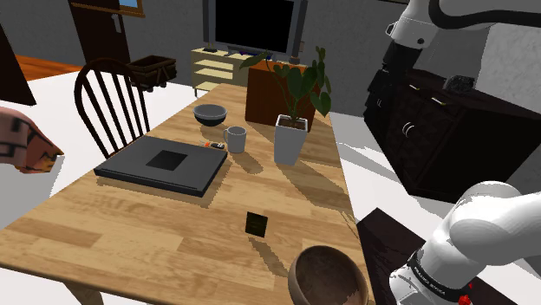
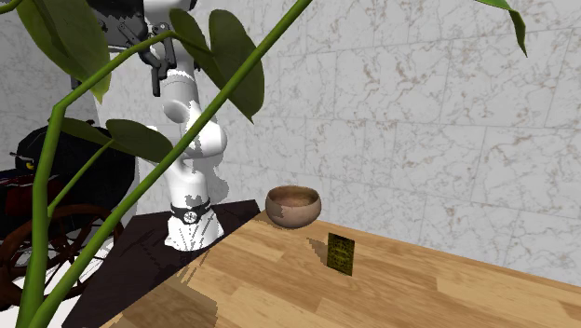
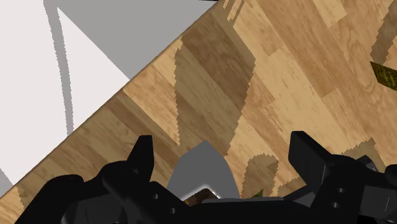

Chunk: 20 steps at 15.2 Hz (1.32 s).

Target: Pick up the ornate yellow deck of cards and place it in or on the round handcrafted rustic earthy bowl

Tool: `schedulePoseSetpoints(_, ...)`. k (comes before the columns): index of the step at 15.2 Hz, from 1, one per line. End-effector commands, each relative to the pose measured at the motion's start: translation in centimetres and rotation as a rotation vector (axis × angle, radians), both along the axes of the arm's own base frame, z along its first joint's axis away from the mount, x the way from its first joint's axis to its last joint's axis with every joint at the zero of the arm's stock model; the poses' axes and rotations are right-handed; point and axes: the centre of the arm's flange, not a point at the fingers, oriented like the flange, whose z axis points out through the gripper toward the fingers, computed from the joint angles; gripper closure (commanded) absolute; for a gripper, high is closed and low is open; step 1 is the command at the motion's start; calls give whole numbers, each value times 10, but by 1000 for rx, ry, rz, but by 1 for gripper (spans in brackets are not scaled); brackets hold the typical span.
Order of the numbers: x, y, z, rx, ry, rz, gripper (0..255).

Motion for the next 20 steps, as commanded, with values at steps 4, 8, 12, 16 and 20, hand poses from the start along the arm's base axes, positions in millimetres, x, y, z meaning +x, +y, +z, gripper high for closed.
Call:
schedulePoseSetpoints(4, -26, 37, -19, -25, -60, -64, 0)
schedulePoseSetpoints(8, -54, 88, -47, -58, -140, -150, 0)
schedulePoseSetpoints(12, -76, 140, -79, -92, -220, -236, 0)
schedulePoseSetpoints(16, -90, 192, -114, -125, -300, -321, 0)
schedulePoseSetpoints(20, -97, 244, -152, -159, -380, -407, 0)
